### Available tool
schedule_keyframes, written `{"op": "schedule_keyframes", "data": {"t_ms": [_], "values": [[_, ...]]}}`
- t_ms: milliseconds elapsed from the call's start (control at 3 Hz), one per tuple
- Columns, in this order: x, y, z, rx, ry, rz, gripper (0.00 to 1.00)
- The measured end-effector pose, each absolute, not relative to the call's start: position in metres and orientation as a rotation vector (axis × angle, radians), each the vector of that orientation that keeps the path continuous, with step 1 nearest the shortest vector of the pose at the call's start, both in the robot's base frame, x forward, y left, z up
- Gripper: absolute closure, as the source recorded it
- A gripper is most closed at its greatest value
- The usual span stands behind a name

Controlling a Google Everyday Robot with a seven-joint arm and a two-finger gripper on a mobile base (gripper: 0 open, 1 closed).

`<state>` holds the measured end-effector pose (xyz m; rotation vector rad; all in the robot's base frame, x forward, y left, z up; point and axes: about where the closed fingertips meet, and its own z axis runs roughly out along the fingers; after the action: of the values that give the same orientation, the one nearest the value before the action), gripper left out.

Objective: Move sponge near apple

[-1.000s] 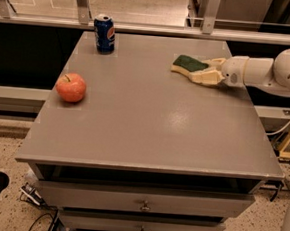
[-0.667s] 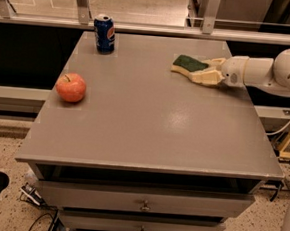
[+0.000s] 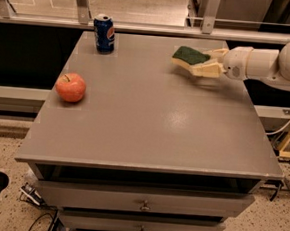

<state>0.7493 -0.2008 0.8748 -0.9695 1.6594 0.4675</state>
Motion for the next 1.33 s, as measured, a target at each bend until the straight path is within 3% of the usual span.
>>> {"op": "schedule_keyframes", "data": {"t_ms": [667, 1333], "values": [[0.713, -0.188, 0.913, -1.042, 1.627, 0.417, 1.00], [0.631, -0.136, 0.890, -1.120, 1.660, 0.455, 1.00]]}}
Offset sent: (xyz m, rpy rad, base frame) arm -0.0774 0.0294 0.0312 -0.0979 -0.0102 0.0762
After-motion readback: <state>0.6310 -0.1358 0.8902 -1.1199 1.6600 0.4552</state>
